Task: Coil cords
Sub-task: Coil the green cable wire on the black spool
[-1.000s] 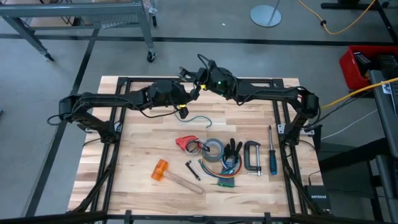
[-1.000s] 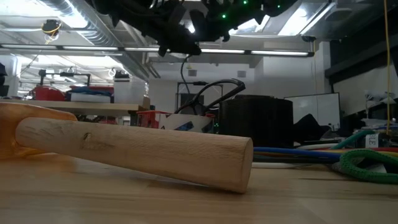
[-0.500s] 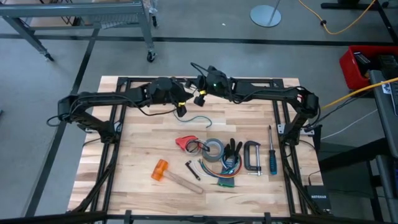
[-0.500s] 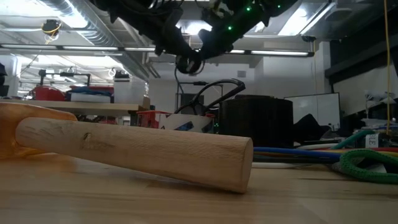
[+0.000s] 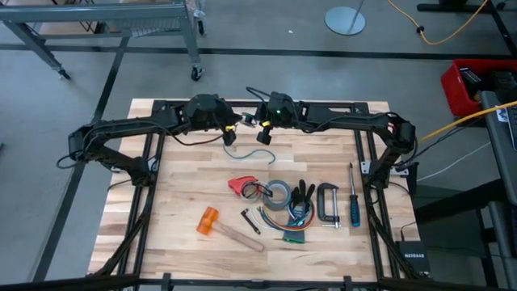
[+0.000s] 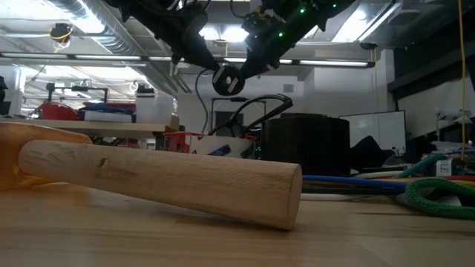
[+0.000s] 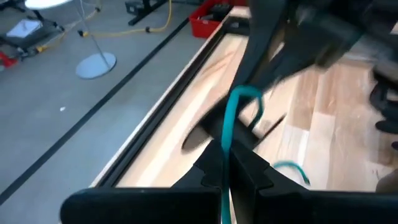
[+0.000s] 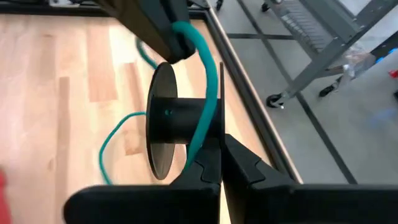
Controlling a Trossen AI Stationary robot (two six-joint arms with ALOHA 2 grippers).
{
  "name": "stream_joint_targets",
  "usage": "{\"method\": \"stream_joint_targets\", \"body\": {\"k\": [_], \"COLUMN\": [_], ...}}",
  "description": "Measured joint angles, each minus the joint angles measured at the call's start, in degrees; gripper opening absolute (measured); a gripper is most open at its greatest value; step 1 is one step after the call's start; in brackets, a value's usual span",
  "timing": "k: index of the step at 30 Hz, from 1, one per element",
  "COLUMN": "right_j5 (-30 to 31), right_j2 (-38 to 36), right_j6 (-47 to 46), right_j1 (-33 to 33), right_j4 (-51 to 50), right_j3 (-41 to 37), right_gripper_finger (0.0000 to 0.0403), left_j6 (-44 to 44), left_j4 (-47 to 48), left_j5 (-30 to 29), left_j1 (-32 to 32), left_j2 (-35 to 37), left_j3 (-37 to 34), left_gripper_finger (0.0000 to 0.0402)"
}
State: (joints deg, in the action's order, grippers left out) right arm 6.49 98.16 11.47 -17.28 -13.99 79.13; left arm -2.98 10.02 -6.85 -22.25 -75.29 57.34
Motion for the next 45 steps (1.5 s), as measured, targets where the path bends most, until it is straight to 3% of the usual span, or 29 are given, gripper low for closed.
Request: {"method": "stream_joint_targets", "body": {"k": [12,20,34,45], "right_j5": [-4.0,-6.9,-6.1,-5.6], "right_j2": [-7.4,-8.5,-8.6,-9.2], "right_j6": [-2.1,-4.6,-5.6,-5.1], "right_j1": [0.0,0.0,0.0,0.0], "right_j4": [-2.1,4.1,17.8,19.2], "right_j3": [-0.1,-0.1,-0.2,0.2], "right_gripper_finger": [0.0001,0.0001,0.0001,0.0001], "left_j6": [-0.1,0.0,-0.8,-1.7], "left_j4": [2.8,2.2,-10.7,-8.6], "left_j5": [0.0,0.0,-0.1,-0.4], "left_j1": [-1.4,-0.9,2.4,1.9], "left_j2": [0.0,0.0,0.1,-0.1], "left_j3": [0.1,0.1,0.1,-0.2], "left_gripper_finger": [0.0000,0.0003,0.0003,0.0079]}}
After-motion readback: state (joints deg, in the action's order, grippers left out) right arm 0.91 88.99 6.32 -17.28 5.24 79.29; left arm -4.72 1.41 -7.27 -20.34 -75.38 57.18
